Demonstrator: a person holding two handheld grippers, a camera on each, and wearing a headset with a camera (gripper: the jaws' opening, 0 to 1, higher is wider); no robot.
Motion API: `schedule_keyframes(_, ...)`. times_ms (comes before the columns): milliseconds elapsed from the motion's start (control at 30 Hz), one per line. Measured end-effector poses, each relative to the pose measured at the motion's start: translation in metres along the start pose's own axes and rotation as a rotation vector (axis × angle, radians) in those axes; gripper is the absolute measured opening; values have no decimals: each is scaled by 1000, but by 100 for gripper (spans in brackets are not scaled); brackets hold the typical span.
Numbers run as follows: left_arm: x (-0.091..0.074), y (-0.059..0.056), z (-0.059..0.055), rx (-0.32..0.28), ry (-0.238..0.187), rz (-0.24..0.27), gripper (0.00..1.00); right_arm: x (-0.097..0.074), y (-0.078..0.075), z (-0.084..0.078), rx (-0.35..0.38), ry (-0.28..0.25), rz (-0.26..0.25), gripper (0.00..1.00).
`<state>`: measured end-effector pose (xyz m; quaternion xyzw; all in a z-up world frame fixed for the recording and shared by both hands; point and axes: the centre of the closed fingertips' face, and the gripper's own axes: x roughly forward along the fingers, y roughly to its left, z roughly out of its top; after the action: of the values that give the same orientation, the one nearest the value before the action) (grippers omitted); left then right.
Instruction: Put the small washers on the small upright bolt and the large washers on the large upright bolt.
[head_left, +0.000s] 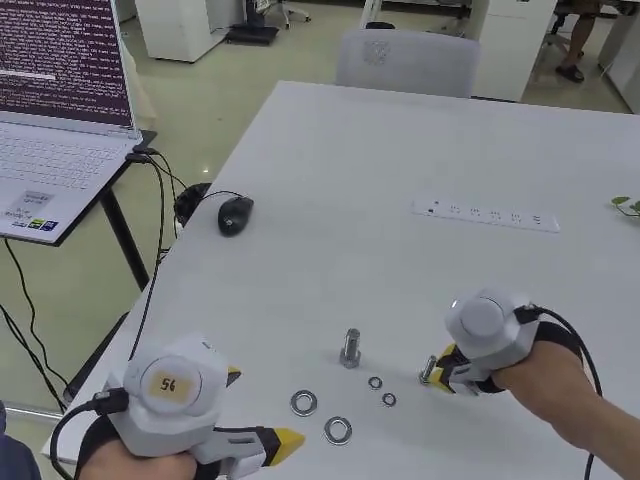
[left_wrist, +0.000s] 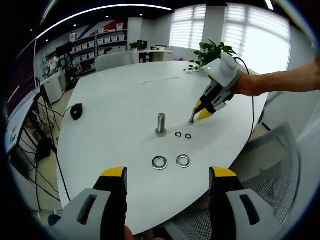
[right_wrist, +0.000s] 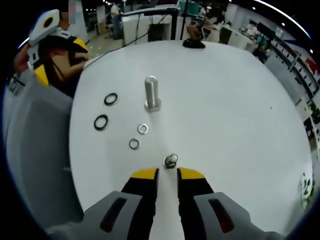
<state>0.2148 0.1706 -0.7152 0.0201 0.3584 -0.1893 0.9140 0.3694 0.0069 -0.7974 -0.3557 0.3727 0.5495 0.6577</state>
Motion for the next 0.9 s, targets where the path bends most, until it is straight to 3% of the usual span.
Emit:
schedule_keyframes(267, 1, -1, 0, 0, 0, -3, 65, 6, 18, -30, 40, 38, 32, 16)
schedule_keyframes(367, 1, -1, -1, 2, 1, -4, 65, 8, 29, -32, 40, 38, 58, 16)
schedule_keyframes(600, 0, -1, -1, 3, 2, -5, 65, 18, 53, -18, -31, 15, 124, 16)
schedule_keyframes(800, -3, 1, -1, 3, 3, 2, 65, 31, 55, 3, -52, -16, 124, 16)
schedule_keyframes(900, -4, 2, -2, 1, 4, 5, 65, 35, 57, 12, -118, -19, 121, 16)
